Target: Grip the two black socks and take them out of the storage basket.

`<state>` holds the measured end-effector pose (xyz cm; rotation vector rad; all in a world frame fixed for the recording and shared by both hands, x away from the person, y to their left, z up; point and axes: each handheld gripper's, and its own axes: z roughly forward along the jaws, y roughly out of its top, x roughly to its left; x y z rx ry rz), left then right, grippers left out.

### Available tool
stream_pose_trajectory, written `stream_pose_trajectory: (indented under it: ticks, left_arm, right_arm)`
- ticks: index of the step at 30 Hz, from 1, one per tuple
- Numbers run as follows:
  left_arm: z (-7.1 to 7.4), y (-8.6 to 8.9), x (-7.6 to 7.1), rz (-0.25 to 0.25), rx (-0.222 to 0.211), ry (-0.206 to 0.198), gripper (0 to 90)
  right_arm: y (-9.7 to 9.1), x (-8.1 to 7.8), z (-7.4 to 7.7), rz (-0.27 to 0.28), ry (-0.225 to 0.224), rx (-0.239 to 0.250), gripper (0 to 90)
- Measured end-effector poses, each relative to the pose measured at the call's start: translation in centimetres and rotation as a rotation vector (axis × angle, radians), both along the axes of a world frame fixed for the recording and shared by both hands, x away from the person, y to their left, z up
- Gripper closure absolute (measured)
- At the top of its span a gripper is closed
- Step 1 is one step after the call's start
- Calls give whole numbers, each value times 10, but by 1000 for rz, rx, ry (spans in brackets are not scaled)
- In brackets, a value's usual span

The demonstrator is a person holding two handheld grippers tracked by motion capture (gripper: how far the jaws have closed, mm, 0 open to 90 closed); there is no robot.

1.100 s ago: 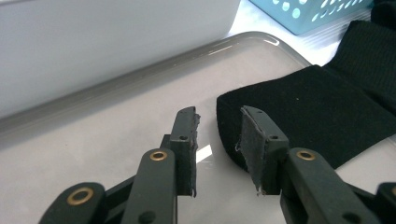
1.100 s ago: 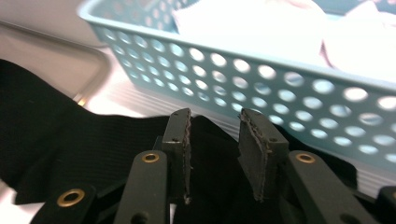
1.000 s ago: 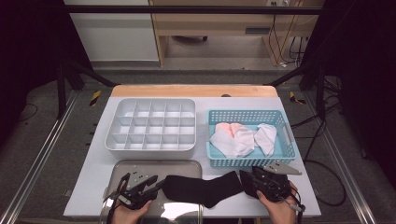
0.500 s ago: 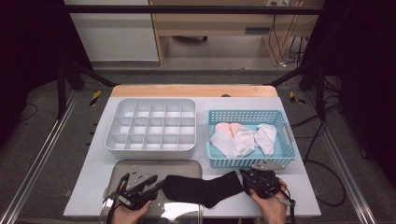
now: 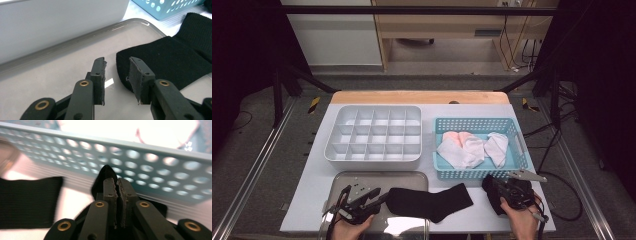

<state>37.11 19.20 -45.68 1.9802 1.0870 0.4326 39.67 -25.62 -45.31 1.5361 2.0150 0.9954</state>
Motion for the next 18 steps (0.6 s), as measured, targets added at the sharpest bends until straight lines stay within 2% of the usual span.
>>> stream_pose_trajectory:
  ticks: [4,7,10,14,16,18]
  left_arm:
    - [0,0,0,-1,3,2,646]
    - [-1,0,0,-2,6,5,646]
    - [-1,0,1,-3,7,9,646]
    - [-1,-1,1,-3,7,9,647]
    - [-1,0,0,-3,7,6,647]
    - [-1,0,0,-1,6,4,647]
  right_arm:
    - [-9,5,-7,-29,27,-18,848]
    - [-13,6,-10,-53,43,-5,814]
    - [-12,4,-6,-51,19,3,774]
    - [-1,-4,8,-13,-59,12,713]
    - [10,-7,12,19,-72,10,671]
    - [18,-7,11,39,-77,-12,624]
